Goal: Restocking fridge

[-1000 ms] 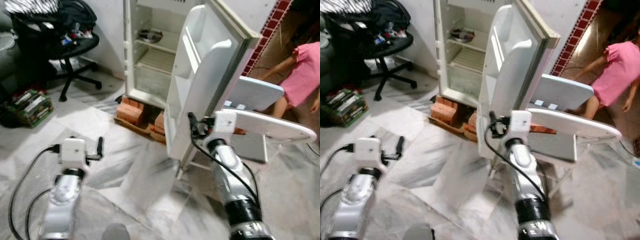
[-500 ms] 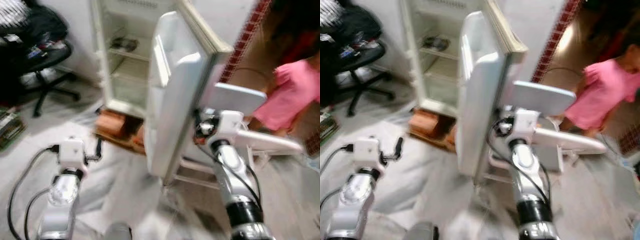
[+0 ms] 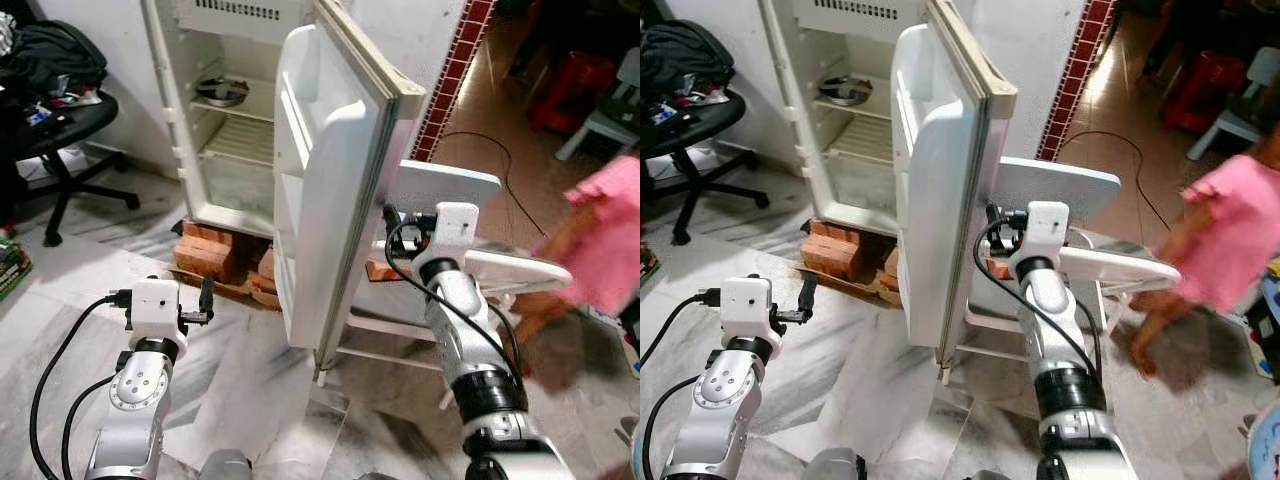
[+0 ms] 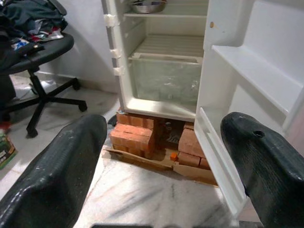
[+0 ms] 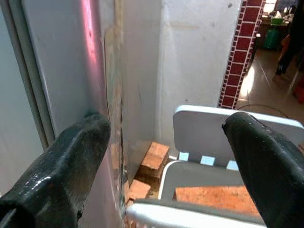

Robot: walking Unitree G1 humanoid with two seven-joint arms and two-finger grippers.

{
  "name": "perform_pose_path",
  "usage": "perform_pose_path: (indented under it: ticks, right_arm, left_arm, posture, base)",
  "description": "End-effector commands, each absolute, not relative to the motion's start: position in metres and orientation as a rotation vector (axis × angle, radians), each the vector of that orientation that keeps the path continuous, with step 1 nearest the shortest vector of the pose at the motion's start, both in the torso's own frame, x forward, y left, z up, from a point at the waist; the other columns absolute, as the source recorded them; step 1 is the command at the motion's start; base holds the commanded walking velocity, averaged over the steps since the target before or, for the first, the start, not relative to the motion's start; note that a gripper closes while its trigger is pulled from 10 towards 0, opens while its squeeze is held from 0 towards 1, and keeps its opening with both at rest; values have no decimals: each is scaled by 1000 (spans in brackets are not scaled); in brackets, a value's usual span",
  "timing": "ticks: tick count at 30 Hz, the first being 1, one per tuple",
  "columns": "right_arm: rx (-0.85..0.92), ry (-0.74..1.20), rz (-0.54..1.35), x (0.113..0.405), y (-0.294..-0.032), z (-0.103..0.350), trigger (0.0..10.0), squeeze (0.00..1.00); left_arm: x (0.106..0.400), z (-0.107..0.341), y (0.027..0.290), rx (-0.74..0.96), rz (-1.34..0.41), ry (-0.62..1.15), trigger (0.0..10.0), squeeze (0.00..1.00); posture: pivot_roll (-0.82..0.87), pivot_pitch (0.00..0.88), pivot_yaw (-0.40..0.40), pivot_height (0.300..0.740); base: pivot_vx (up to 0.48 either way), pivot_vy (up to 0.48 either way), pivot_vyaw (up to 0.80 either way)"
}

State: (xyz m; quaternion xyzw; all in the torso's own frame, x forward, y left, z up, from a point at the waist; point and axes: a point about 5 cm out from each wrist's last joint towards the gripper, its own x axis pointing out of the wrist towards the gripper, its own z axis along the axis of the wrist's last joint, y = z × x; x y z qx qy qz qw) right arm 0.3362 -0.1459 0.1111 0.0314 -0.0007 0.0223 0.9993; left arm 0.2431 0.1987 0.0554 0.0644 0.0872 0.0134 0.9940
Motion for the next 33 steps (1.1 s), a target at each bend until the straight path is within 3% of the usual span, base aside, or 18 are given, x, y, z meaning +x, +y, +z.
perform_pose_path:
  ticks: [1,7,13,19,21,22,23,25,29,33]
  right_arm:
    - [53,-14,15,344,-148,116,10000,0]
    - [50,-36,6,361,-134,131,10000,0]
    - [138,-61,121,372,-89,150,10000,0]
    - [324,-60,531,350,-16,165,10000,0]
    - [591,-48,872,318,16,186,10000,0]
    - [591,-48,872,318,16,186,10000,0]
    - [682,-56,1043,300,24,197,10000,0]
    - [726,-57,1151,288,25,201,10000,0]
    - [661,-26,1153,287,19,186,10000,0]
    - [553,44,995,304,0,156,10000,0]
  left_arm:
    - [244,56,197,136,24,180,10000,0]
    - [245,56,198,150,26,188,10000,0]
    - [244,56,197,169,22,188,10000,0]
    - [244,56,198,175,23,193,10000,0]
    - [243,56,198,176,22,194,10000,0]
    - [243,56,198,176,22,194,10000,0]
    - [243,56,198,177,20,195,10000,0]
    - [243,55,198,177,18,197,10000,0]
    - [244,54,197,175,13,205,10000,0]
    - [243,53,196,169,13,219,10000,0]
  posture:
    - [167,0,-86,740]
    - [180,0,-83,740]
    - [192,0,-82,740]
    - [199,1,-81,740]
    - [196,2,-80,740]
    - [196,2,-80,740]
    - [196,2,-80,740]
    - [196,2,-80,740]
    - [188,4,-79,740]
    - [184,6,-81,740]
  base:
    - [0,0,0]
    - [0,0,0]
    - [0,0,0]
    - [0,0,0]
    - [0,0,0]
    - [0,0,0]
    - [0,0,0]
    - [0,0,0]
    - [0,0,0]
    - [0,0,0]
